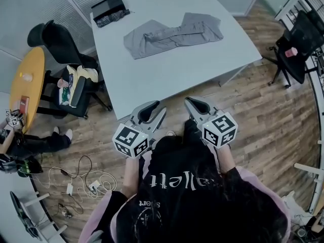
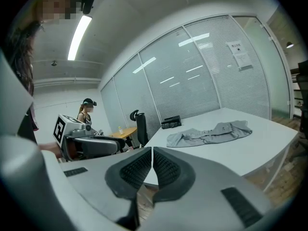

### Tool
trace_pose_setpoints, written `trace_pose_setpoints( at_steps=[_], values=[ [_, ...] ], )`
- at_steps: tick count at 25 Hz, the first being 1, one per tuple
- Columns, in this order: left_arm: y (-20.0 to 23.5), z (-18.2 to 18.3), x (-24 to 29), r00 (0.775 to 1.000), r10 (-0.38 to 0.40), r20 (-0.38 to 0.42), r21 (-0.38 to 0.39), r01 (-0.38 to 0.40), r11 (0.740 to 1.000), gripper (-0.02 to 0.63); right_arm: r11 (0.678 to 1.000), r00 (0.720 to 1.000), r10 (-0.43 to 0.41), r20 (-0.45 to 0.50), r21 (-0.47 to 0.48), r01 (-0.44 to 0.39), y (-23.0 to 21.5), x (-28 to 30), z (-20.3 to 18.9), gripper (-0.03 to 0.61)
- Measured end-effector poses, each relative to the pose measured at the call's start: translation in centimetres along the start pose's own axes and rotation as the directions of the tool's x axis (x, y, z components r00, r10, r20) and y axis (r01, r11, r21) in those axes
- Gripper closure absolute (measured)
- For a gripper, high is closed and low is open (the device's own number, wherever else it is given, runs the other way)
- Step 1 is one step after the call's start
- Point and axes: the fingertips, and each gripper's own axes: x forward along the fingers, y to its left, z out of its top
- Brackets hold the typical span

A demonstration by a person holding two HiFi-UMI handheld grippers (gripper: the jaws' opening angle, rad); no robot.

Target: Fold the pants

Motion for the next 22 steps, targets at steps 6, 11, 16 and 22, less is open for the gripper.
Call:
trace_pose_setpoints(
  at_steps=[6,11,16,22],
  values=[
    [-0.3,-0.2,-1.1,1.0,-0.001,0.017,0.001,0.001,1.0,0.477,1.0,1.0,0.003,-0.006,-0.014,-0.003,1.2,-0.2,-0.1,0.551],
    [-0.7,-0.4,-1.8,1.0,-0.001,0.027,-0.001,0.001,1.0,0.477,1.0,1.0,0.006,-0.016,-0.024,-0.007,1.9,-0.4,-0.2,0.551],
    [-0.7,-0.6,-2.3,0.999,0.004,0.036,-0.009,-0.004,1.0,0.477,0.999,1.0,0.011,-0.028,-0.031,-0.012,2.4,-0.2,-0.5,0.551],
    [-0.6,-0.7,-2.6,0.999,0.005,0.039,-0.017,-0.004,1.0,0.477,0.999,0.999,0.015,-0.037,-0.032,-0.016,2.7,0.1,-0.5,0.551]
  ],
)
